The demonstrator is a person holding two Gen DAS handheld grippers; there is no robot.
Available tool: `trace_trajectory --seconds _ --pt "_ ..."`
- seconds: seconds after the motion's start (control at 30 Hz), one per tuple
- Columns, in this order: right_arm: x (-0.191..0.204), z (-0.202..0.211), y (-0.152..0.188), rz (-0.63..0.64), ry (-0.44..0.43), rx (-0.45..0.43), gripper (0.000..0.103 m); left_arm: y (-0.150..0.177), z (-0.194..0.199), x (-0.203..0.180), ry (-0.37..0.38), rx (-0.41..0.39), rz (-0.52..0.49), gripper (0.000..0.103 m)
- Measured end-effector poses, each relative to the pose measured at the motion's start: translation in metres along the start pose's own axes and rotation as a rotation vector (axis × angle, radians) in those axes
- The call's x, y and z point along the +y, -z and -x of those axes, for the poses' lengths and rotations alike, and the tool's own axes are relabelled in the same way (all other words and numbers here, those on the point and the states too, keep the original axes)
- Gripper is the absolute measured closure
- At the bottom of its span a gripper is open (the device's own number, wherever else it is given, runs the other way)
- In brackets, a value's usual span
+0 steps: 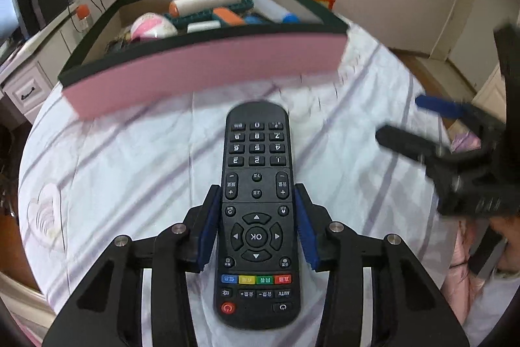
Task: Organize rigid objects
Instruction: 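Lift the remote with the left gripper and carry it over the box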
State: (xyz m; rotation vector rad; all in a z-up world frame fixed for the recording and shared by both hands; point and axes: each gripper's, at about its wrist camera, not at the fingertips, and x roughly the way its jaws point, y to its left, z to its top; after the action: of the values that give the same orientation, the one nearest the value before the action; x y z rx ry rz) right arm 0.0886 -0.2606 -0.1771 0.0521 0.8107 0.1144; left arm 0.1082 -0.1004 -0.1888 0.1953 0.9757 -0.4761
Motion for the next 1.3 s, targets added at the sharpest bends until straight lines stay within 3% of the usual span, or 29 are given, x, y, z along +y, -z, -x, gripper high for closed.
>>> trace_trajectory --seconds 0.2,0.3,0.63,1.03,1.3 --pt "0.006 0.001 0.006 0.000 -0.002 0.011 0.000 0.000 -0.003 -0.001 -0.001 -0.004 0.009 0.053" --pt "0.007 0.001 0.007 0.002 0.004 0.018 0.000 -0.003 -0.005 -0.004 -0.026 -0.030 0.006 0.059" --pt "0.012 0.013 -0.005 0.019 0.019 -0.010 0.000 -0.011 0.034 0.001 -0.047 -0.116 0.025 0.059" --pt "0.041 0.050 -0.054 0.098 0.014 -0.146 0.000 -0.042 0.105 0.017 -0.128 -0.292 0.027 0.059" --pt "0.055 0.066 -0.092 0.131 0.015 -0.227 0.000 -0.075 0.128 0.024 -0.142 -0.365 0.013 0.059"
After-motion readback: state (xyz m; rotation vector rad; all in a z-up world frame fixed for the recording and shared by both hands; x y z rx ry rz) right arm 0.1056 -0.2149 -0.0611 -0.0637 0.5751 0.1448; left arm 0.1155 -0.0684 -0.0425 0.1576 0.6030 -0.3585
